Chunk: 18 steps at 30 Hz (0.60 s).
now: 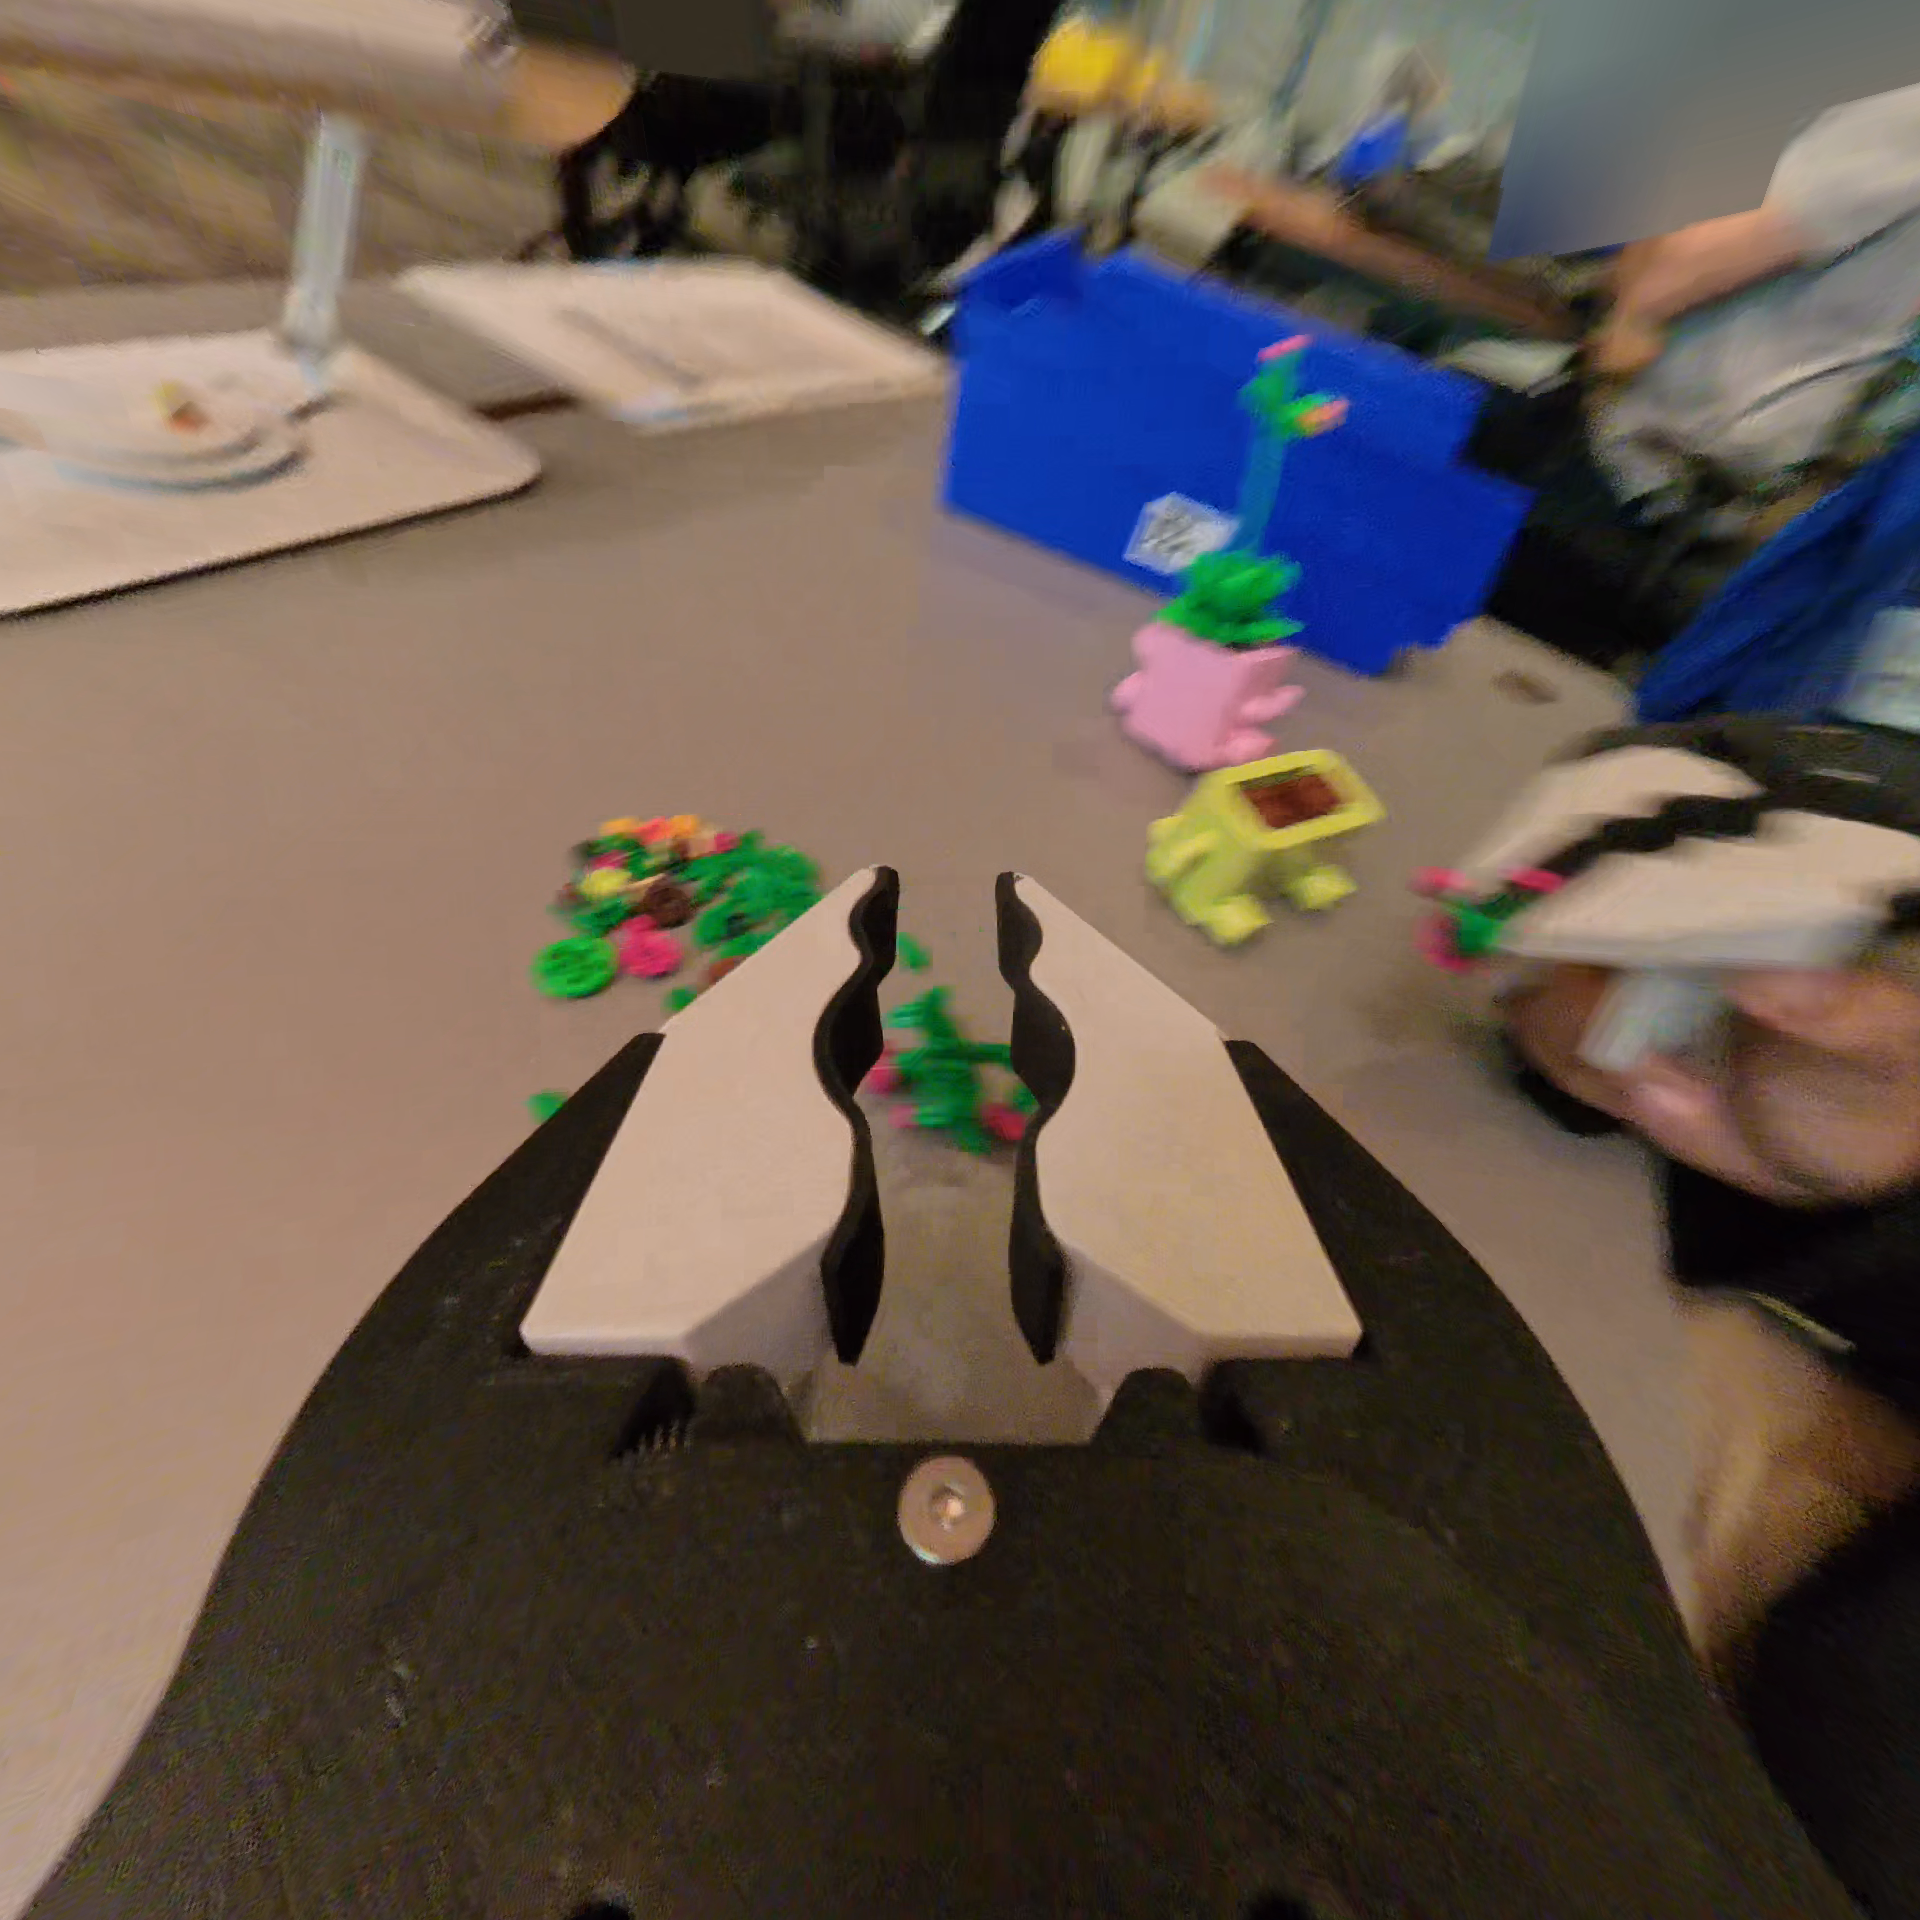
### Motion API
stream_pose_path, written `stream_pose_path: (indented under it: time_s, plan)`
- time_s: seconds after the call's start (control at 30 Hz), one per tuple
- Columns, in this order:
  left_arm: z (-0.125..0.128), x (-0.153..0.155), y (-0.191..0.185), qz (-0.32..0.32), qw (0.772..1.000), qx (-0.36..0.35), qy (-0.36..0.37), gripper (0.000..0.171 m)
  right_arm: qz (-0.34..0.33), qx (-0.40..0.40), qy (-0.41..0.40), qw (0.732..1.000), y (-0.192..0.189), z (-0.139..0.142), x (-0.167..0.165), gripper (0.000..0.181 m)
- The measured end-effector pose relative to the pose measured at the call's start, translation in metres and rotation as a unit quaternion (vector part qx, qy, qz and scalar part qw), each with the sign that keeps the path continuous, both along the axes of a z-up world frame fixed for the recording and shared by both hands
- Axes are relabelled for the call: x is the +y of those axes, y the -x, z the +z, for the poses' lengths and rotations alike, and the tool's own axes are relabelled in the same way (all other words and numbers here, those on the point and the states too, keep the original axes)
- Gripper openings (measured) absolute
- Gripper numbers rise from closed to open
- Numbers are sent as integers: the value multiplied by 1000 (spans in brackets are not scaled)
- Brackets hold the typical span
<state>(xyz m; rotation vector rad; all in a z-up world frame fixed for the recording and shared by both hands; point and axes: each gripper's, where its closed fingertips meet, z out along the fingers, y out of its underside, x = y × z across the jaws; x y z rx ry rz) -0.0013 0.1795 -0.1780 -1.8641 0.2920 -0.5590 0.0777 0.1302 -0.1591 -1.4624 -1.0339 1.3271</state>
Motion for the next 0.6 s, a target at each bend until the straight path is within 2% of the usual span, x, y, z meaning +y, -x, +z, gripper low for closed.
stream_pose_path:
  time_s: [0.07, 0.13, 0.27, 0.33, 0.5, 0.6]
  plan:
    - [25, -34, -34, -81, 993, -66, -59, 15, 13, 31, 25, 999, -2, 6, 1, 4]
    - [38, -65, -62, -145, 983, -80, -76, 22, 29, 63, 50, 996, -5, 12, 0, 4]
    - [25, -80, -80, -136, 986, 2, -102, 23, 50, 96, 72, 991, -8, 19, -2, 4]
    - [20, -79, -84, -129, 985, 20, -112, 24, 69, 101, 72, 990, -6, 21, -7, 4]
    - [28, -80, -82, -116, 984, -14, -136, 22, 90, 77, 38, 992, 1, 17, -21, 4]
    - [28, -79, -78, -121, 984, -66, -114, 23, 90, 56, 10, 994, 6, 14, -28, 4]
